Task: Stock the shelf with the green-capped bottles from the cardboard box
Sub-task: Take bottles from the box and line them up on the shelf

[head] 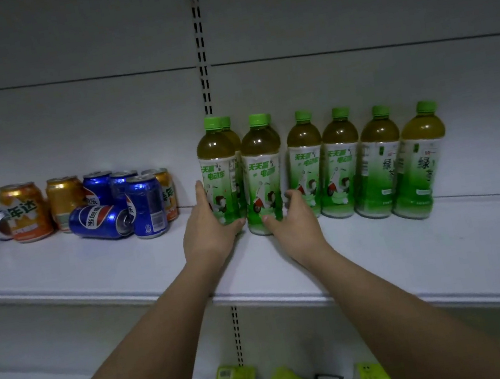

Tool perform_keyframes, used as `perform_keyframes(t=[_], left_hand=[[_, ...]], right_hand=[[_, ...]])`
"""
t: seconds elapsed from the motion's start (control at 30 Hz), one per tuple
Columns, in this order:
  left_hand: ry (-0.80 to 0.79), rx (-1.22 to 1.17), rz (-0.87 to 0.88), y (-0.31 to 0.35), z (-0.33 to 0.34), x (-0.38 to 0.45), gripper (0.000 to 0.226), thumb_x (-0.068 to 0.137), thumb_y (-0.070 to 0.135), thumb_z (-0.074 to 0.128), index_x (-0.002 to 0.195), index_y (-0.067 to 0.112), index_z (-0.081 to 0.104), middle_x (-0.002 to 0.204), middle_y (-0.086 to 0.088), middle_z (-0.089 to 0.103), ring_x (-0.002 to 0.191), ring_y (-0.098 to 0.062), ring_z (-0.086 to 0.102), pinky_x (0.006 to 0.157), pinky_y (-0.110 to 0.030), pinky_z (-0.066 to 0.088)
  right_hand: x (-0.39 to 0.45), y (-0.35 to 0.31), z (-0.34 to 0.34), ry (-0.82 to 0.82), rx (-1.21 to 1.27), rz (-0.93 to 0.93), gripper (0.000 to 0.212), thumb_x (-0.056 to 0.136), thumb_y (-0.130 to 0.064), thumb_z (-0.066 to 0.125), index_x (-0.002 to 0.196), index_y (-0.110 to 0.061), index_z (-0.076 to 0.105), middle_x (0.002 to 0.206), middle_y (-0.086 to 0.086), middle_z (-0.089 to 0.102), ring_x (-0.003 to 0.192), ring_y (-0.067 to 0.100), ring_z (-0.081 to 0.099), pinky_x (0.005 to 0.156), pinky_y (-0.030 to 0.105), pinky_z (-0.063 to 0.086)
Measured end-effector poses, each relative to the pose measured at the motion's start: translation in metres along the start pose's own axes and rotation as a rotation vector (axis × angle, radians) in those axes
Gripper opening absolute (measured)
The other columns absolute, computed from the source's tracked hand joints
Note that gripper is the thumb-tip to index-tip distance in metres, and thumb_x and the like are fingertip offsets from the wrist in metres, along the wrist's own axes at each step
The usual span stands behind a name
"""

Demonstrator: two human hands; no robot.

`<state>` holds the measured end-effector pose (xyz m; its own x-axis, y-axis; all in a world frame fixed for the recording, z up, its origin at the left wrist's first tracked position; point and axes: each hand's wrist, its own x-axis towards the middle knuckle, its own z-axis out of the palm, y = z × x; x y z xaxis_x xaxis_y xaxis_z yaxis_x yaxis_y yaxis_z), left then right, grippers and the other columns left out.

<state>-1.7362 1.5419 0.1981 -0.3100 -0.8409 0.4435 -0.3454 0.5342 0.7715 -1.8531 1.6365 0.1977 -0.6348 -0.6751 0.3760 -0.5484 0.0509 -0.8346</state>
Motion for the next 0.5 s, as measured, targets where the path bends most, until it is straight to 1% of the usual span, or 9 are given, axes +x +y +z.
perform_keyframes(t=[0.07, 0.1, 0.13, 0.2, 0.23, 0.3, 0.4, 0.43, 0.5], left_hand=[[0.062, 0.13, -0.054, 0.01, -0.006, -0.016, 0.097, 0.077, 0.038, 0.073, 0.152, 0.026, 0.012, 0.149, -0.008, 0.039, 0.136, -0.029, 0.039, 0.108, -0.048, 0.039], [0.088, 0.185, -0.068, 0.016, -0.01, -0.026, 0.088, 0.082, 0.037, 0.068, 0.151, 0.021, 0.015, 0.15, -0.011, 0.035, 0.137, -0.031, 0.035, 0.108, -0.048, 0.036], [0.108, 0.218, -0.053, 0.023, -0.014, -0.038, 0.078, 0.085, 0.036, 0.064, 0.149, 0.018, 0.022, 0.148, -0.012, 0.036, 0.135, -0.032, 0.035, 0.108, -0.048, 0.035], [0.127, 0.224, 0.045, 0.034, -0.018, -0.068, 0.057, 0.087, 0.029, 0.059, 0.139, 0.018, 0.039, 0.137, -0.01, 0.046, 0.127, -0.03, 0.039, 0.104, -0.046, 0.039], [0.123, 0.199, 0.104, 0.039, -0.017, -0.086, 0.048, 0.087, 0.026, 0.057, 0.132, 0.018, 0.046, 0.13, -0.007, 0.053, 0.122, -0.028, 0.042, 0.1, -0.044, 0.041], [0.095, 0.111, 0.211, 0.046, -0.012, -0.127, 0.032, 0.085, 0.019, 0.055, 0.116, 0.019, 0.056, 0.111, 0.0, 0.061, 0.109, -0.024, 0.048, 0.089, -0.039, 0.044], [0.043, -0.027, 0.318, 0.049, 0.007, -0.192, 0.018, 0.083, 0.014, 0.055, 0.099, 0.017, 0.064, 0.091, 0.003, 0.065, 0.089, -0.021, 0.055, 0.078, -0.036, 0.046], [0.015, -0.038, 0.329, 0.047, 0.016, -0.213, 0.017, 0.083, 0.013, 0.055, 0.096, 0.016, 0.065, 0.087, 0.003, 0.065, 0.085, -0.021, 0.057, 0.075, -0.035, 0.045], [-0.088, -0.024, 0.274, 0.036, 0.04, -0.249, 0.016, 0.084, 0.014, 0.055, 0.096, 0.017, 0.066, 0.082, 0.006, 0.061, 0.08, -0.019, 0.057, 0.072, -0.031, 0.042]], right_hand=[[-0.013, -0.003, -0.015, 0.026, -0.026, 0.046, 0.055, 0.091, -0.027, 0.063, 0.138, -0.008, 0.04, 0.138, 0.011, 0.051, 0.125, 0.028, 0.051, 0.1, 0.033, 0.043], [-0.022, -0.004, -0.026, 0.025, -0.024, 0.07, 0.052, 0.093, -0.029, 0.06, 0.138, -0.009, 0.041, 0.135, 0.01, 0.052, 0.12, 0.027, 0.052, 0.095, 0.03, 0.043], [-0.033, -0.004, -0.037, 0.019, -0.014, 0.08, 0.047, 0.095, -0.029, 0.057, 0.135, -0.01, 0.044, 0.128, 0.008, 0.055, 0.113, 0.024, 0.054, 0.088, 0.027, 0.04], [-0.058, -0.004, -0.06, 0.008, 0.035, 0.062, 0.032, 0.096, -0.027, 0.055, 0.123, -0.012, 0.053, 0.107, 0.002, 0.059, 0.095, 0.019, 0.055, 0.079, 0.026, 0.039], [-0.072, -0.004, -0.071, 0.023, 0.074, 0.038, 0.024, 0.095, -0.026, 0.055, 0.115, -0.012, 0.058, 0.099, 0.0, 0.059, 0.09, 0.019, 0.056, 0.076, 0.028, 0.042], [-0.101, -0.003, -0.09, 0.055, 0.154, -0.009, 0.012, 0.094, -0.022, 0.055, 0.099, -0.014, 0.062, 0.093, 0.004, 0.063, 0.087, 0.024, 0.06, 0.076, 0.037, 0.05], [-0.144, 0.01, -0.108, 0.057, 0.182, -0.052, 0.01, 0.092, -0.018, 0.056, 0.084, -0.021, 0.062, 0.091, 0.013, 0.067, 0.086, 0.031, 0.063, 0.078, 0.04, 0.053], [-0.157, 0.021, -0.111, 0.048, 0.16, -0.058, 0.012, 0.091, -0.017, 0.057, 0.081, -0.024, 0.061, 0.086, 0.013, 0.066, 0.083, 0.031, 0.063, 0.077, 0.041, 0.053], [-0.183, 0.051, -0.112, 0.015, 0.104, -0.023, 0.01, 0.087, -0.018, 0.059, 0.08, -0.024, 0.059, 0.078, 0.01, 0.063, 0.073, 0.026, 0.059, 0.076, 0.043, 0.052]])
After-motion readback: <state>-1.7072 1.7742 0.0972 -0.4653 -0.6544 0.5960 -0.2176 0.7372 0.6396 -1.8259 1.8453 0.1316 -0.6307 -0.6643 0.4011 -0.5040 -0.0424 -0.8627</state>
